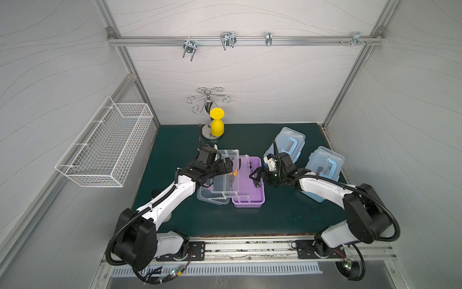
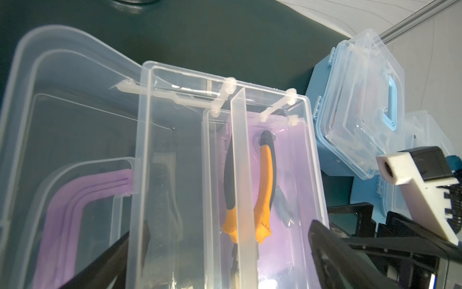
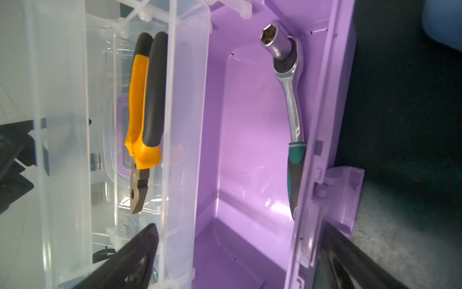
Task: Close toolboxes
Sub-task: Close the toolbox lid.
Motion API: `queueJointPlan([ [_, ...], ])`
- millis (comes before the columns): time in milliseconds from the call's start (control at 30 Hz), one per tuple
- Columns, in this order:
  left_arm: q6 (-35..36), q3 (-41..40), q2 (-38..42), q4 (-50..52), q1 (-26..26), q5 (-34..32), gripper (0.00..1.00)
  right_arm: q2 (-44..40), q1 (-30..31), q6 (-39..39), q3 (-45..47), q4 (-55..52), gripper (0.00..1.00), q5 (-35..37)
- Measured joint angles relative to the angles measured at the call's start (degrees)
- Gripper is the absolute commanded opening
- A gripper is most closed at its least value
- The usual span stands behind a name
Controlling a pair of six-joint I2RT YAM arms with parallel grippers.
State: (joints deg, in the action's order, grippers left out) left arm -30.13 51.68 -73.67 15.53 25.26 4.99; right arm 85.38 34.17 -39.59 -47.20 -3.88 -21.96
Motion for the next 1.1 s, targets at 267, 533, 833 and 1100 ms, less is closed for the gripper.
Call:
queueJointPlan([
  [267,0.11,0.66,-0.70,0.17,0.83,-0.02,0.99,0.00,-0.50,-0.02,-0.02,-0.02,0.99,-1.40],
  [533,0.48,1.97,-1.55,1.03,2.54,-0.72,0.99,0.17,-0.15,1.18,-0.68,-2.16,0.99,-0.33],
  [833,1.36,2.80,-1.60,2.67,3.30,-1.88,0.99,1.99,1.25,2.56,-3.34,-5.18,0.91,3.58],
  [1100,4.00,4.61,-0.92,7.15,3.89,-4.04,0.99,2.71,1.55,2.54,-3.87,-4.90,0.88,4.28],
])
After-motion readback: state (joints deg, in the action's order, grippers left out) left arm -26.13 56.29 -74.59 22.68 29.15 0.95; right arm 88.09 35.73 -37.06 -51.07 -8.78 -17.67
